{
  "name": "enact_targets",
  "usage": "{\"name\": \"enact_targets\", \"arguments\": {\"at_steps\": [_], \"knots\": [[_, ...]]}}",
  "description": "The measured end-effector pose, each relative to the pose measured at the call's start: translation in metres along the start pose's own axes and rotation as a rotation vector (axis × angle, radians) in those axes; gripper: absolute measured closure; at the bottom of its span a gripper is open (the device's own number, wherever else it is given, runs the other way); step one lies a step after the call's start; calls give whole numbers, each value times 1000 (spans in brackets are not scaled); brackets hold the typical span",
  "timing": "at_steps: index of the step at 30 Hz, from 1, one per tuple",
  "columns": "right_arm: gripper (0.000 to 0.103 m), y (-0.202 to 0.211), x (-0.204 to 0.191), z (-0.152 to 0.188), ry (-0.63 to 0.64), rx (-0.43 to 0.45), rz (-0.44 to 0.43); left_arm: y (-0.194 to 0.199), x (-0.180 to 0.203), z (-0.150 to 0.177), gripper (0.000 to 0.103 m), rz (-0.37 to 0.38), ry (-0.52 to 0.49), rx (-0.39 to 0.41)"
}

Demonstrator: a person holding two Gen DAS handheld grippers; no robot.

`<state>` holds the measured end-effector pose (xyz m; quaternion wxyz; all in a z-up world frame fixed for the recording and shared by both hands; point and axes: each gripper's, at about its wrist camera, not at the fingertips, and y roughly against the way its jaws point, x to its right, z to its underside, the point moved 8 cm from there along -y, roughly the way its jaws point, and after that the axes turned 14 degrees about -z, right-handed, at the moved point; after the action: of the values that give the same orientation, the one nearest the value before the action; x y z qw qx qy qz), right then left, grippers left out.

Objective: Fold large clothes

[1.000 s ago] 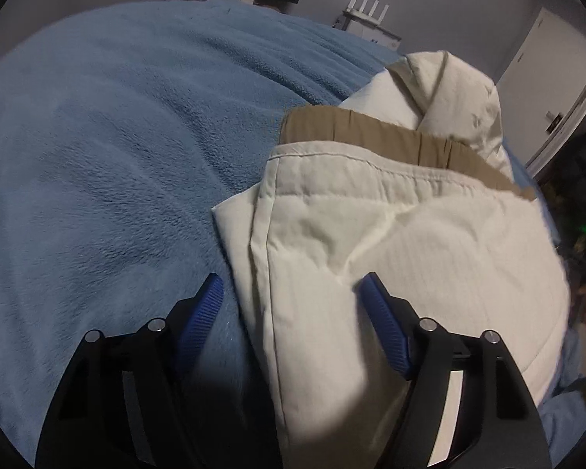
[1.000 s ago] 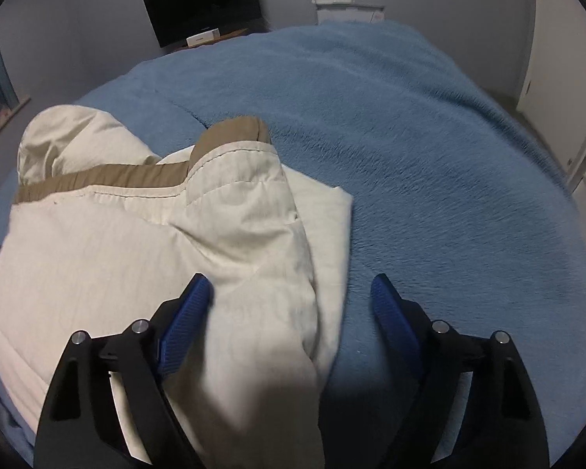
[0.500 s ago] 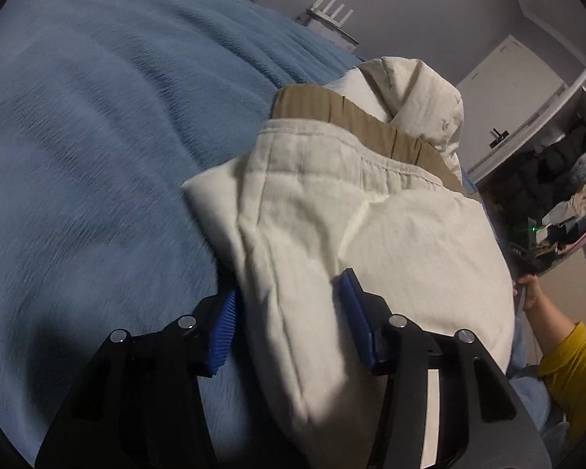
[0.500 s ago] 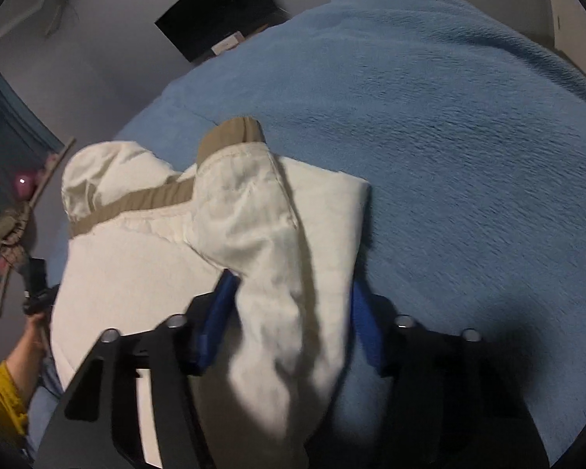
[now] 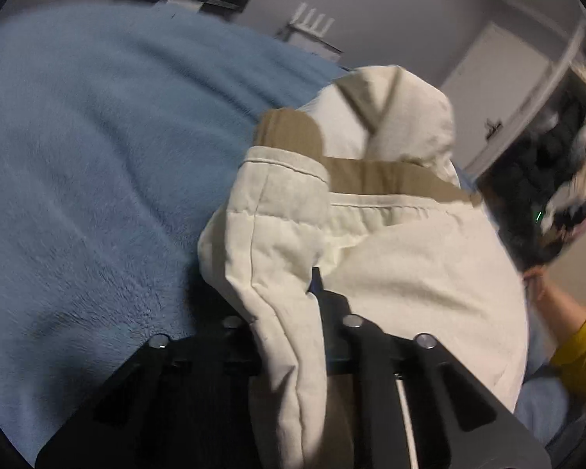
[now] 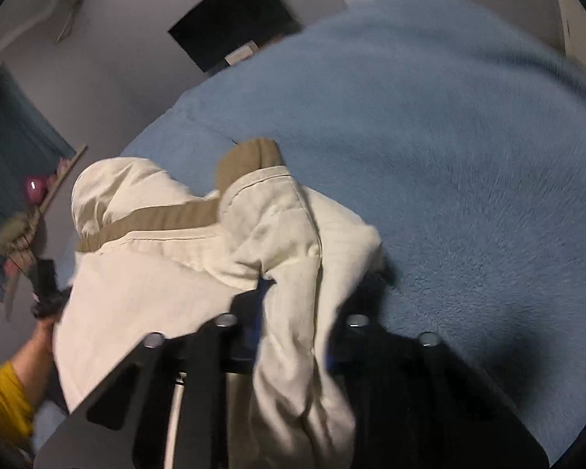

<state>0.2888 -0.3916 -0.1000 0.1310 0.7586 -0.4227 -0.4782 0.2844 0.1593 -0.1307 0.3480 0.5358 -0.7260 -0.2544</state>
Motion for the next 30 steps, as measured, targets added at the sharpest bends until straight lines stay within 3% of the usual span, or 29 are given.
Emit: {"name": "enact_targets", "arguments": {"at_steps": [3,9,13,16,19,22,26,30], "knots": [[95,26,-26,-4,66,80,6,23,12,-5,93,-6,-52,38],[97,85,-80,-1,180,177,-6,81,44,-17,94,66,-94,134],[97,138,-103,9,206,228,1,118,75,-19,94,134,-130,184],[97,175,-109,13,189,269,7,125,99,-22,94,176,-156,184],[97,197,-90,19,150,287,45,111,115,-25,93,188,-181,161],[97,194,-57,31,57,278,75,69,126,-24,93,181,-180,90],[96,168,2,48,-72,218,137,15,114,-16,91,103,-135,1],[95,148,29,47,-130,195,152,-5,99,-15,86,75,-117,-32]]}}
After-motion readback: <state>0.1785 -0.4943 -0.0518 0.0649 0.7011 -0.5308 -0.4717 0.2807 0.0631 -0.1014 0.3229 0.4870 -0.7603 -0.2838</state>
